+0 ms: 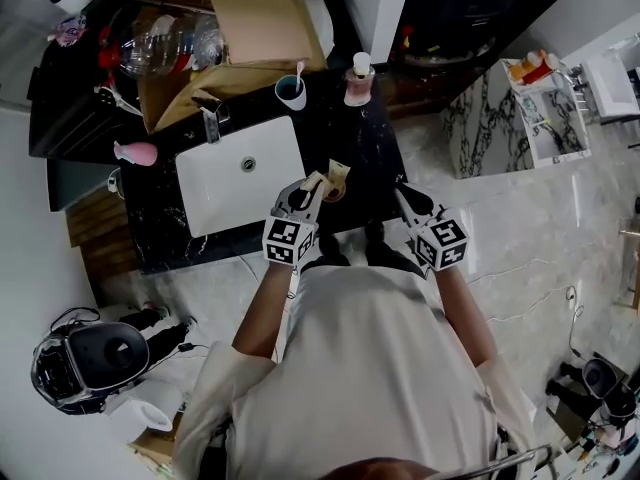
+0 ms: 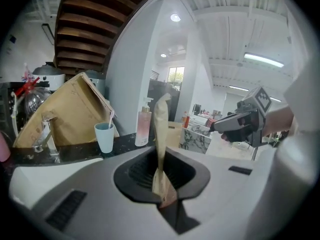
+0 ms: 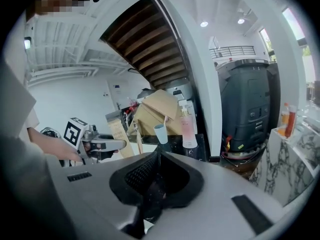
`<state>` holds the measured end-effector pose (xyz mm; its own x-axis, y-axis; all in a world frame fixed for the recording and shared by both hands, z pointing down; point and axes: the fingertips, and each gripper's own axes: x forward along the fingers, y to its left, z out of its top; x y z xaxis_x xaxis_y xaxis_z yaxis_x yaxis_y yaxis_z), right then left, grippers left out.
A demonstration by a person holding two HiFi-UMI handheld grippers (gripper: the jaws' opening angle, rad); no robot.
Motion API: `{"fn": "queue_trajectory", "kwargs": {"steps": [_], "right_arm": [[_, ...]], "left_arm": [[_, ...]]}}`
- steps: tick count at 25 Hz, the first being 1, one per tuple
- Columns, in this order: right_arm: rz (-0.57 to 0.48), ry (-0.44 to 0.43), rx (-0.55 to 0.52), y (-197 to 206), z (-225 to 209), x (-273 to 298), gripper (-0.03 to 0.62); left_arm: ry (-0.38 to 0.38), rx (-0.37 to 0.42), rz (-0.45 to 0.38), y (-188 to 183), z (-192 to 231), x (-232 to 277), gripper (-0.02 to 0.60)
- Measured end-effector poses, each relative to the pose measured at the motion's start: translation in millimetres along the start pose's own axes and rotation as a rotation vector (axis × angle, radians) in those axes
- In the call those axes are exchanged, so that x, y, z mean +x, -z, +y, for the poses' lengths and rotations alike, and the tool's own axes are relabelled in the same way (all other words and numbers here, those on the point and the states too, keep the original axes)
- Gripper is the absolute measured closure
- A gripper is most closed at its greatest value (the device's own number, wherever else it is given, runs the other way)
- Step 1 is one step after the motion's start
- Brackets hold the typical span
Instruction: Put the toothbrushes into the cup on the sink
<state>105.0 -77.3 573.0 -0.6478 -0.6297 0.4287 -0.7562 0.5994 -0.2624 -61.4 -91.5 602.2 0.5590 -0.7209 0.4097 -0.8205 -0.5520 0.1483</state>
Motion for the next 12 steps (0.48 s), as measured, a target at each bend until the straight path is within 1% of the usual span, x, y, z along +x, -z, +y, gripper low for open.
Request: {"fn": "queue_trajectory", "kwargs": {"steps": [6, 12], "right_arm": [[0.001, 0.009, 0.013, 4, 2, 0, 0.553], [-0.001, 0.017, 0.024, 6, 6, 0, 0.553]], "left_arm": [[0.019, 0.014, 0.024, 15, -1, 12, 0.543], [0.034, 0.046, 0.057, 33, -6, 21, 0.540]]}}
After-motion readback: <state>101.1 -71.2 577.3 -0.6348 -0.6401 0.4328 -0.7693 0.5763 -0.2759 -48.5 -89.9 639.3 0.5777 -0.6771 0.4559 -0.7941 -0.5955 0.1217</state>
